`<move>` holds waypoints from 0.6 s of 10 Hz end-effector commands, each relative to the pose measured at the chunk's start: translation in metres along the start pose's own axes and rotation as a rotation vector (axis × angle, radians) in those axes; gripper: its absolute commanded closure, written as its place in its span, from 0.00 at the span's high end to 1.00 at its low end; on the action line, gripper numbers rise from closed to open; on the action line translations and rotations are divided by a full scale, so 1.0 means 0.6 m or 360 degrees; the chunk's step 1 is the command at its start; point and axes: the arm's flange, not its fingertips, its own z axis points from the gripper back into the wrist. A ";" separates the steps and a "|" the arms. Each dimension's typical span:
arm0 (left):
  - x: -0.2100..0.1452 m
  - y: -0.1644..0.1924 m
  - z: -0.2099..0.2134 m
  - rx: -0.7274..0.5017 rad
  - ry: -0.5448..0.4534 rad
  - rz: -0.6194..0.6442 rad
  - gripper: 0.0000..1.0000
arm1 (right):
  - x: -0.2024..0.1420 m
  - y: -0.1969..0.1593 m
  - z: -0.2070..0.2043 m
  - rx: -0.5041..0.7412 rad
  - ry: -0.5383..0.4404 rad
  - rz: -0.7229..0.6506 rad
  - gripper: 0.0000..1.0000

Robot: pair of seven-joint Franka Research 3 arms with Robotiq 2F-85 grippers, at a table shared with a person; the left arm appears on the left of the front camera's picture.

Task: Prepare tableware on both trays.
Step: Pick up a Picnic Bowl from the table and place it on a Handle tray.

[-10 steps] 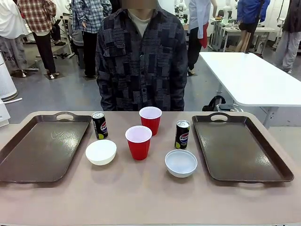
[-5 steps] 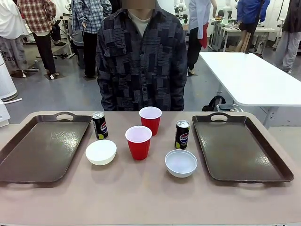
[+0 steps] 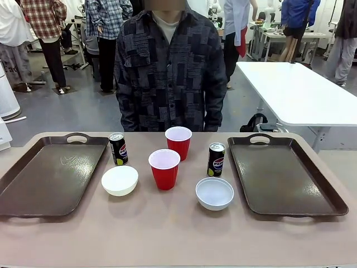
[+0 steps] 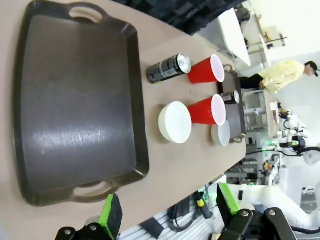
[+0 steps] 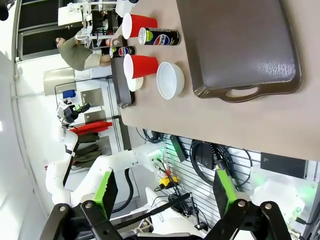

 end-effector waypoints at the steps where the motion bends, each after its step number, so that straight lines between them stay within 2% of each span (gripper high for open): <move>1: -0.007 -0.009 0.007 0.0046 0.0034 -0.0119 1.00 | 0.001 0.011 -0.001 0.0046 0.0003 0.0028 1.00; 2: 0.000 0.000 0.000 0.0000 0.0000 0.0000 1.00 | 0.000 0.000 0.000 0.0000 0.0000 0.0000 1.00; 6: 0.000 0.000 0.000 0.0000 0.0000 0.0000 1.00 | 0.000 0.000 0.000 0.0000 0.0000 0.0000 1.00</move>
